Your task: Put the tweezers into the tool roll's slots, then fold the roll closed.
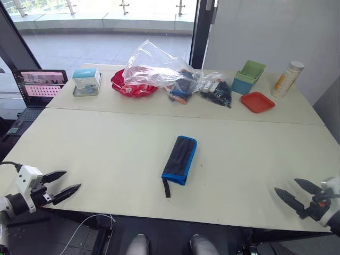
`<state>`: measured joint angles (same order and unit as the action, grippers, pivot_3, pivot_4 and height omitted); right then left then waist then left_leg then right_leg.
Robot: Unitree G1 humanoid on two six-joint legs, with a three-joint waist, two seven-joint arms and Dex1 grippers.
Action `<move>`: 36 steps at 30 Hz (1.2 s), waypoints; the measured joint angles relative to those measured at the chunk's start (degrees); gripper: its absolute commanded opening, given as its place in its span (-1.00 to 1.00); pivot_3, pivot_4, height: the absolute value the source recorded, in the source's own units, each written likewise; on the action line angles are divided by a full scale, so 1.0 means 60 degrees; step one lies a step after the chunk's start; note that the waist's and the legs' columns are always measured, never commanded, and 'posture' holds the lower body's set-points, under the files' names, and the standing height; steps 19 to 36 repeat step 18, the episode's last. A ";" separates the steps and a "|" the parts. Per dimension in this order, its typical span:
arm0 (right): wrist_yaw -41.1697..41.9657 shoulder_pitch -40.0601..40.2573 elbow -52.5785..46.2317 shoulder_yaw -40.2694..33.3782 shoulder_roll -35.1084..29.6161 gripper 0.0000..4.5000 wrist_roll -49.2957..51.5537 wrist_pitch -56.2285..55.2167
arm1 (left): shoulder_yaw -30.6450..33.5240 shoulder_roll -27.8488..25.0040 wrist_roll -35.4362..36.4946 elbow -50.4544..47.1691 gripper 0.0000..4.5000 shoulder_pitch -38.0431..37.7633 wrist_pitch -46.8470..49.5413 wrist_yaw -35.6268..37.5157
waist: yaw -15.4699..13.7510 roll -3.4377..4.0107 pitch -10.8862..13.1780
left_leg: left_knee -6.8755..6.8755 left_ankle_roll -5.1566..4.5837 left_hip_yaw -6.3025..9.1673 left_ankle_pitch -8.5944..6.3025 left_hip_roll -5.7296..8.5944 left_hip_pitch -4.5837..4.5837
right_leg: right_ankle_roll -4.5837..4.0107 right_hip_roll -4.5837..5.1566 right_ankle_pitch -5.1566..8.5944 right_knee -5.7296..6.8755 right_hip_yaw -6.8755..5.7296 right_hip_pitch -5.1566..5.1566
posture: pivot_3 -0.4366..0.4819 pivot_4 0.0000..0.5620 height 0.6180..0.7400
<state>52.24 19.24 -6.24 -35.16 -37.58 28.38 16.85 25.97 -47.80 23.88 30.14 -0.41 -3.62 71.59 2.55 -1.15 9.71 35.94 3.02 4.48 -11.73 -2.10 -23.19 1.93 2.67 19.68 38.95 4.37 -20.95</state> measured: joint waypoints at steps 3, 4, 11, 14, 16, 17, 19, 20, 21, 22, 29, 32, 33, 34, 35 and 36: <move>-0.0005 -0.0004 0.0000 0.0001 0.0000 0.99 0.0002 0.0040 | -0.0007 0.0000 -0.0006 -0.0055 1.00 -0.0003 0.0022 -0.0063 | -0.0002 0.0000 0.0000 | 0.0001 0.0000 0.0001 0.0000 0.0000 0.0000 | 0.0000 0.0000 0.0000 0.0001 0.0000 0.0000 | -0.05 -0.47 0.72; -0.0010 -0.0007 0.0000 0.0001 0.0000 0.99 0.0005 0.0054 | -0.0007 0.0000 -0.0006 -0.0097 1.00 -0.0003 0.0037 -0.0091 | -0.0006 0.0000 0.0000 | 0.0001 0.0000 0.0000 0.0000 0.0001 0.0000 | 0.0000 0.0000 0.0000 0.0002 0.0000 0.0000 | -0.05 -0.47 0.72; -0.0058 -0.0052 -0.0034 0.0020 -0.0010 0.99 0.0193 0.0428 | -0.0017 0.0001 -0.0001 -0.0726 1.00 -0.0177 0.0434 -0.0305 | -0.0225 -0.0081 -0.0038 | 0.0012 0.0036 -0.0559 -0.0065 -0.0241 0.0067 | -0.0026 -0.0150 -0.0051 0.0083 0.0410 -0.0271 | -0.05 -0.47 0.63; -0.0112 0.0114 -0.0043 0.0020 -0.0005 0.99 0.0226 0.0554 | -0.0041 0.0000 0.0039 -0.1244 1.00 -0.0198 0.0646 -0.0433 | -0.0171 -0.0077 -0.0048 | 0.0022 0.0046 -0.0589 -0.0110 -0.0289 0.0100 | -0.0017 -0.0219 -0.0073 0.0037 0.0473 -0.0193 | -0.05 -0.47 0.63; -0.0168 0.0118 -0.0076 0.0023 -0.0005 0.99 0.0281 0.0577 | -0.0043 0.0000 0.0041 -0.1457 1.00 -0.0218 0.0819 -0.0518 | -0.0034 -0.0076 -0.0048 | 0.0036 0.0045 -0.0587 -0.0111 -0.0286 0.0086 | -0.0016 -0.0218 -0.0073 0.0032 0.0472 -0.0194 | -0.05 -0.47 0.63; -0.0192 0.0120 -0.0086 0.0022 -0.0006 0.99 0.0287 0.0577 | -0.0043 0.0000 0.0041 -0.1554 1.00 -0.0238 0.0887 -0.0566 | 0.0006 -0.0076 -0.0048 | 0.0037 0.0045 -0.0586 -0.0111 -0.0287 0.0084 | -0.0015 -0.0219 -0.0073 0.0032 0.0469 -0.0195 | -0.05 -0.47 0.63; -0.0204 0.0126 -0.0094 0.0023 -0.0006 0.99 0.0294 0.0577 | -0.0043 0.0001 0.0041 -0.1628 1.00 -0.0246 0.0950 -0.0598 | 0.0029 -0.0077 -0.0048 | 0.0038 0.0045 -0.0579 -0.0111 -0.0288 0.0080 | -0.0015 -0.0221 -0.0073 0.0032 0.0463 -0.0196 | -0.05 -0.47 0.63; -0.0204 0.0126 -0.0094 0.0023 -0.0006 0.99 0.0294 0.0577 | -0.0043 0.0001 0.0041 -0.1628 1.00 -0.0246 0.0950 -0.0598 | 0.0029 -0.0077 -0.0048 | 0.0038 0.0045 -0.0579 -0.0111 -0.0288 0.0080 | -0.0015 -0.0221 -0.0073 0.0032 0.0463 -0.0196 | -0.05 -0.47 0.63; -0.0204 0.0126 -0.0094 0.0023 -0.0006 0.99 0.0294 0.0577 | -0.0043 0.0001 0.0041 -0.1628 1.00 -0.0246 0.0950 -0.0598 | 0.0029 -0.0077 -0.0048 | 0.0038 0.0045 -0.0579 -0.0111 -0.0288 0.0080 | -0.0015 -0.0221 -0.0073 0.0032 0.0463 -0.0196 | -0.05 -0.47 0.63; -0.0204 0.0126 -0.0094 0.0023 -0.0006 0.99 0.0294 0.0577 | -0.0043 0.0001 0.0041 -0.1628 1.00 -0.0246 0.0950 -0.0598 | 0.0029 -0.0077 -0.0048 | 0.0038 0.0045 -0.0579 -0.0111 -0.0288 0.0080 | -0.0015 -0.0221 -0.0073 0.0032 0.0463 -0.0196 | -0.05 -0.47 0.63; -0.0204 0.0126 -0.0094 0.0023 -0.0006 0.99 0.0294 0.0577 | -0.0043 0.0001 0.0041 -0.1628 1.00 -0.0246 0.0950 -0.0598 | 0.0029 -0.0077 -0.0048 | 0.0038 0.0045 -0.0579 -0.0111 -0.0288 0.0080 | -0.0015 -0.0221 -0.0073 0.0032 0.0463 -0.0196 | -0.05 -0.47 0.63; -0.0204 0.0126 -0.0094 0.0023 -0.0006 0.99 0.0294 0.0577 | -0.0043 0.0001 0.0041 -0.1628 1.00 -0.0246 0.0950 -0.0598 | 0.0029 -0.0077 -0.0048 | 0.0038 0.0045 -0.0579 -0.0111 -0.0288 0.0080 | -0.0015 -0.0221 -0.0073 0.0032 0.0463 -0.0196 | -0.05 -0.47 0.63; -0.0204 0.0126 -0.0094 0.0023 -0.0006 0.99 0.0294 0.0577 | -0.0043 0.0001 0.0041 -0.1628 1.00 -0.0246 0.0950 -0.0598 | 0.0029 -0.0077 -0.0048 | 0.0038 0.0045 -0.0579 -0.0111 -0.0288 0.0080 | -0.0015 -0.0221 -0.0073 0.0032 0.0463 -0.0196 | -0.05 -0.47 0.63; -0.0204 0.0126 -0.0094 0.0023 -0.0006 0.99 0.0294 0.0577 | -0.0043 0.0001 0.0041 -0.1628 1.00 -0.0246 0.0950 -0.0598 | 0.0029 -0.0077 -0.0048 | 0.0038 0.0045 -0.0579 -0.0111 -0.0288 0.0080 | -0.0015 -0.0221 -0.0073 0.0032 0.0463 -0.0196 | -0.05 -0.47 0.63; -0.0204 0.0126 -0.0094 0.0023 -0.0006 0.99 0.0294 0.0577 | -0.0043 0.0001 0.0041 -0.1628 1.00 -0.0246 0.0950 -0.0598 | 0.0029 -0.0077 -0.0048 | 0.0038 0.0045 -0.0579 -0.0111 -0.0288 0.0080 | -0.0015 -0.0221 -0.0073 0.0032 0.0463 -0.0196 | -0.05 -0.47 0.63; -0.0204 0.0126 -0.0094 0.0023 -0.0006 0.99 0.0294 0.0577 | -0.0043 0.0001 0.0041 -0.1628 1.00 -0.0246 0.0950 -0.0598 | 0.0029 -0.0077 -0.0048 | 0.0038 0.0045 -0.0579 -0.0111 -0.0288 0.0080 | -0.0015 -0.0221 -0.0073 0.0032 0.0463 -0.0196 | -0.05 -0.47 0.63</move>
